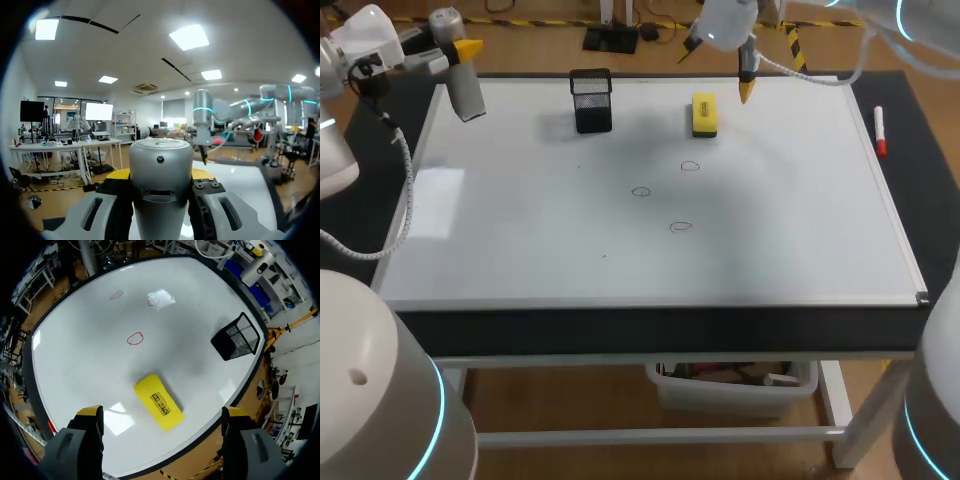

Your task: Pick up the inspection probe, press it on each red-marked spot on the whiteboard one by one, put down the probe, pick up the eraser, and wipe off all the red marks.

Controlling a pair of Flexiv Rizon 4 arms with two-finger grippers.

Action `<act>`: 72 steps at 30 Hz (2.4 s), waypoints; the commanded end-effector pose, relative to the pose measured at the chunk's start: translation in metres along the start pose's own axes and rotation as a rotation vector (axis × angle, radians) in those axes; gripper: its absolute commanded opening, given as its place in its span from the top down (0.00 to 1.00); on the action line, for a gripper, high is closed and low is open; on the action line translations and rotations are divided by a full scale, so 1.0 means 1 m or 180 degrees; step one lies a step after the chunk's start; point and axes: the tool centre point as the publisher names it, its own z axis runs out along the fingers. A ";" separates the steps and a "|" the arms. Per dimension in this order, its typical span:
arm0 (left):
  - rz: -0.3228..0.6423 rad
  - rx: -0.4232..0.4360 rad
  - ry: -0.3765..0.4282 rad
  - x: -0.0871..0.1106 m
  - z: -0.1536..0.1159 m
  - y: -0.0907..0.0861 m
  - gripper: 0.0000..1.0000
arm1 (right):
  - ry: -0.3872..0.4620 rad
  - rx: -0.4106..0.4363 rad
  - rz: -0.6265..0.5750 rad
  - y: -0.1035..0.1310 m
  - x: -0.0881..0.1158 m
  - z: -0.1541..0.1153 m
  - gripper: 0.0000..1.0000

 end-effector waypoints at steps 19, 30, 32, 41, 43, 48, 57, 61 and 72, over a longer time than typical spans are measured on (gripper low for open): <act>0.0006 0.0012 -0.0005 0.000 0.001 0.000 1.00 | 0.0264 0.0273 -0.1181 -0.008 0.012 0.035 0.00; 0.0006 0.0012 -0.0005 0.000 0.001 0.000 1.00 | 0.0428 0.0274 -0.1336 -0.013 0.012 0.052 0.00; 0.0006 0.0012 -0.0005 0.000 0.001 0.000 1.00 | 0.0463 0.0269 -0.1353 -0.015 0.011 0.055 0.00; 0.0006 0.0012 -0.0005 0.000 0.001 0.000 1.00 | 0.0625 0.0267 -0.1483 -0.018 0.005 0.065 0.00; 0.0006 0.0012 -0.0005 0.000 0.001 0.000 1.00 | 0.0628 0.0265 -0.1487 -0.019 0.004 0.066 0.00; 0.0006 0.0012 -0.0005 0.000 0.001 0.000 1.00 | 0.0625 0.0241 -0.1478 -0.020 0.004 0.069 0.00; 0.0006 0.0012 -0.0005 0.000 0.001 0.000 1.00 | 0.0647 0.0212 -0.1518 -0.019 0.005 0.071 0.00; 0.0006 0.0012 -0.0005 0.000 0.001 0.000 1.00 | 0.0666 0.0196 -0.1520 -0.020 0.006 0.073 0.20; 0.0006 0.0012 -0.0005 0.000 0.001 0.000 1.00 | 0.0686 0.0144 -0.1516 -0.016 0.013 0.074 1.00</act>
